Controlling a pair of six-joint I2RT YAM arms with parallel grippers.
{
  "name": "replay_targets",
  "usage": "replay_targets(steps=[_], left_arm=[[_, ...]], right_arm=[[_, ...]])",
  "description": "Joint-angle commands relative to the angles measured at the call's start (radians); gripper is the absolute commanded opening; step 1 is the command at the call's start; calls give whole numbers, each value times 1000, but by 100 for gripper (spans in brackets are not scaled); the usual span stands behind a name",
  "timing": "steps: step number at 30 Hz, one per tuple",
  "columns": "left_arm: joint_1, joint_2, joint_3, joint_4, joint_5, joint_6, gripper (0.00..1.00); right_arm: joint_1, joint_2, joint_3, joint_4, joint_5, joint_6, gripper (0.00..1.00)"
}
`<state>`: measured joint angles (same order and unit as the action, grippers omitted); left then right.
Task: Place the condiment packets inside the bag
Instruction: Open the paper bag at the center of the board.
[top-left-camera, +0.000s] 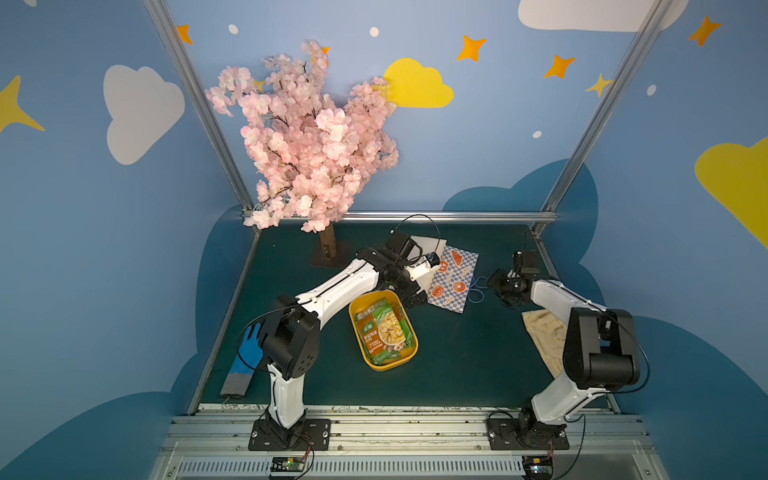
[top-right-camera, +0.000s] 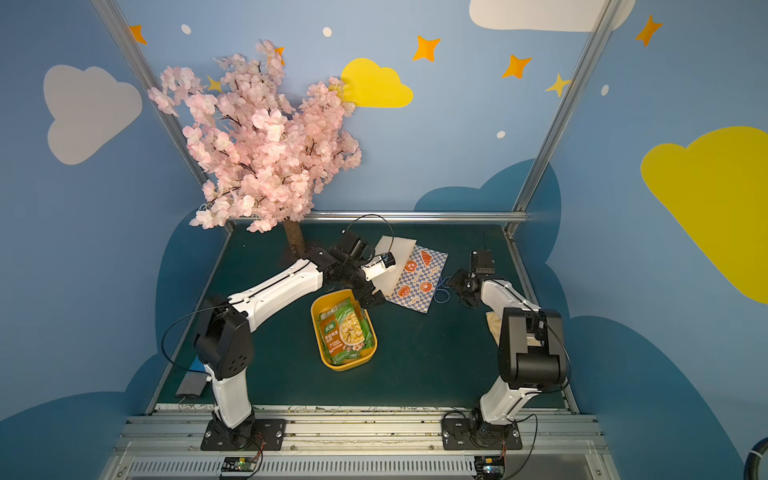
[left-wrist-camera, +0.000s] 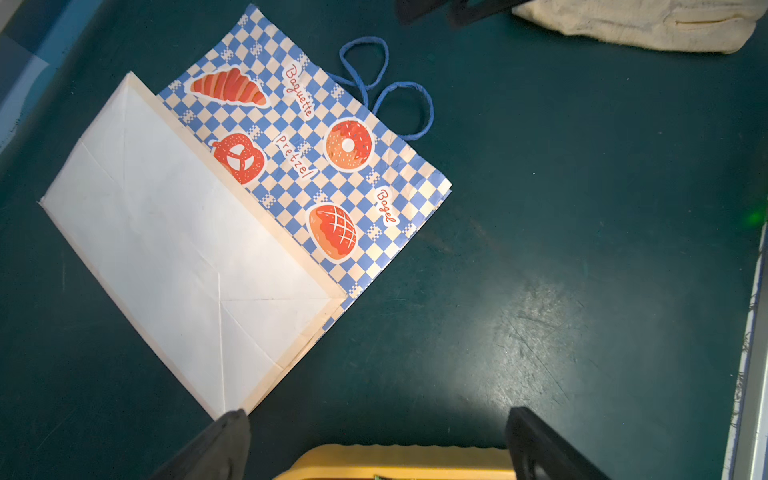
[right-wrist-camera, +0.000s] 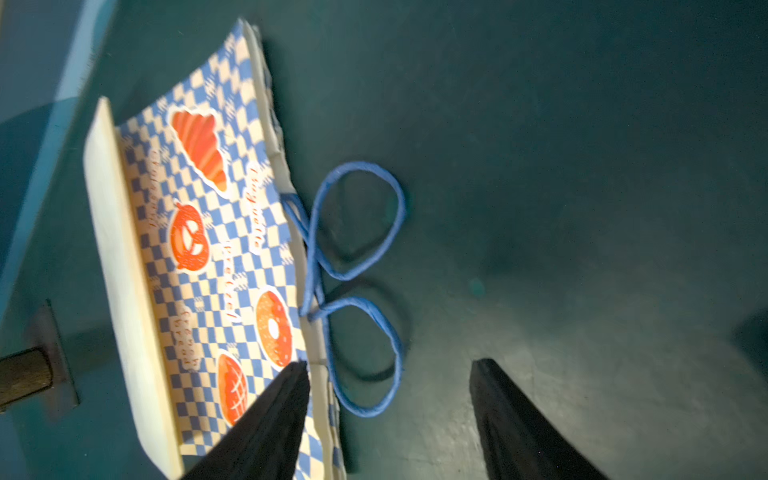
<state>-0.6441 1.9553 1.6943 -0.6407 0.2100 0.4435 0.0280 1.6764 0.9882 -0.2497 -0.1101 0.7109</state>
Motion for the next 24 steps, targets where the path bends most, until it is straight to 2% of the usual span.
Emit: replay_targets(steps=[1,4,7,11,16,24], left_arm=[[-5,65,84,-46,-47,-12,100],[-13,154,188,-95,-82,-15,100],[-13,195,257,-146,-77,-16,100],[-14,191,261,-160,-95,-9,100],[-13,172,245,-169,-116,2,100],[-12,124,201,-169,-96,-5,100]], right_arm=[[1,-31,-63,31,-49,3,62],[2,-46,-125,112,-110,28,55],[5,-7,-134,165,-175,47,54],[3,62,-140,246,-253,85,50],[2,102,-144,315,-266,111,43],[1,132,-136,401,-292,151,12]])
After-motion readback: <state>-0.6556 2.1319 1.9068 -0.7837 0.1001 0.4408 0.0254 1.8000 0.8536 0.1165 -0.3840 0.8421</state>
